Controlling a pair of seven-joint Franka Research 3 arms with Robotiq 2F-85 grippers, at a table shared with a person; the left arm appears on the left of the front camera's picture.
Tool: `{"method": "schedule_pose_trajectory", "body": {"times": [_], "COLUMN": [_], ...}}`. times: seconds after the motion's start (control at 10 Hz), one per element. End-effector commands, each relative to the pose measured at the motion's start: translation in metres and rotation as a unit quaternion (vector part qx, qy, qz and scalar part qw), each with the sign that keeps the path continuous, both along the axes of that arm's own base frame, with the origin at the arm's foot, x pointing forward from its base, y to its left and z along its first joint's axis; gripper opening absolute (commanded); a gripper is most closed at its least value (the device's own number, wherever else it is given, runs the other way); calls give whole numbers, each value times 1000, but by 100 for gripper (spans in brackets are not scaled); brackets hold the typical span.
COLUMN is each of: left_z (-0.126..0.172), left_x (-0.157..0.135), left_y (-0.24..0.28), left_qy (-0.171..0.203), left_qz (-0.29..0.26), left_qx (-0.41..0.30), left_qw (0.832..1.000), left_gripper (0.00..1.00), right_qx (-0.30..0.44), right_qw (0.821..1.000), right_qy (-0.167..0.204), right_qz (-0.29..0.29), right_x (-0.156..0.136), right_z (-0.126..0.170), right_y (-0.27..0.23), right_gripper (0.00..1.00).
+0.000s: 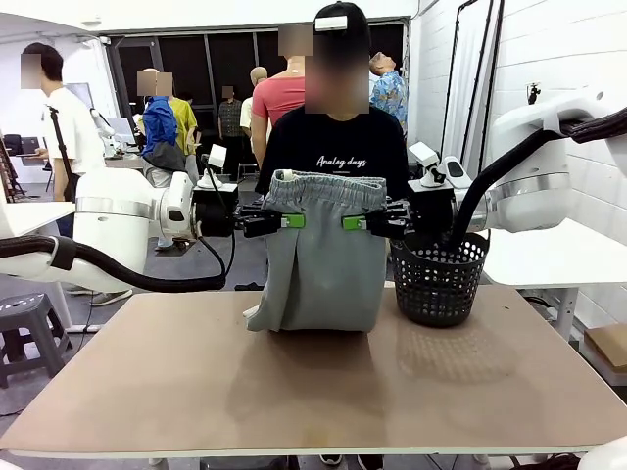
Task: Fold the training pants.
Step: Release the ends of the Training pants and then grab the overlapped ends.
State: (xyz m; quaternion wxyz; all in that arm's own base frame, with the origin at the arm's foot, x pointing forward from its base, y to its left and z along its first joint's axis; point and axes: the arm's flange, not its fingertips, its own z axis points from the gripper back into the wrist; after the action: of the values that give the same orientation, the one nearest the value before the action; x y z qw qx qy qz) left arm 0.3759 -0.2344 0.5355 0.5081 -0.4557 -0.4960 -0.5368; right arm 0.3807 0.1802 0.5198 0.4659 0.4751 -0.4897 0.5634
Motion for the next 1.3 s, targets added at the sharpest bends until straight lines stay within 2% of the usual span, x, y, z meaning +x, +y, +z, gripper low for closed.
{"method": "schedule_pose_trajectory", "body": {"times": [0.0,1.2], "left_z": [4,4], "left_x": [-1,-1], "left_y": [0,0], "left_qy": [-3,-3], "left_qz": [-1,-1], "left_qx": [-3,-3], "left_qw": [1000,1000], "left_gripper": [0,0], "right_qx": [17,17], "right_qw": [1000,1000], "right_qy": [-3,-3], "right_qz": [2,2], "right_x": [-4,-4], "right_z": [-1,-1], "right_y": [1,1], "right_gripper": [0,0]}}
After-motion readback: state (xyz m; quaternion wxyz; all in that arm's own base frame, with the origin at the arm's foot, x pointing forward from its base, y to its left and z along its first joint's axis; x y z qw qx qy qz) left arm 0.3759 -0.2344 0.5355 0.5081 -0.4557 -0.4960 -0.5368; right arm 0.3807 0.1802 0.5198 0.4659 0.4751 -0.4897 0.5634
